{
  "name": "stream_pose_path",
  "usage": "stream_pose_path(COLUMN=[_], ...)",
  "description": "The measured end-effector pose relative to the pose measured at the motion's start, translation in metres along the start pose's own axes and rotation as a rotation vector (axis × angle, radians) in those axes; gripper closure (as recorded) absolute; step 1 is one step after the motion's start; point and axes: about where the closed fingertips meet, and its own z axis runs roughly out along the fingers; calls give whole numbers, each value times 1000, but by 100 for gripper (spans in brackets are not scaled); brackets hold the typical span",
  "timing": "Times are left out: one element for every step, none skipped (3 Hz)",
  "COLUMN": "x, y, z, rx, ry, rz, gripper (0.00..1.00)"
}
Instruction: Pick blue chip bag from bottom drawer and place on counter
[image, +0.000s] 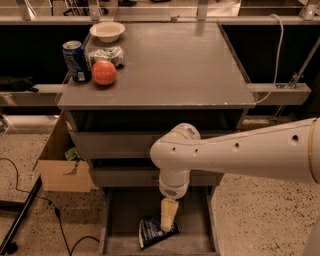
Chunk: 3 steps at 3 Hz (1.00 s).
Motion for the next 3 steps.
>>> stream_pose_path(x=[43,80,76], y=[-12,-21,-18], z=[17,29,32], rx=[-52,-79,-75], ry=[9,39,37], rz=[72,132,108], gripper=[0,0,0])
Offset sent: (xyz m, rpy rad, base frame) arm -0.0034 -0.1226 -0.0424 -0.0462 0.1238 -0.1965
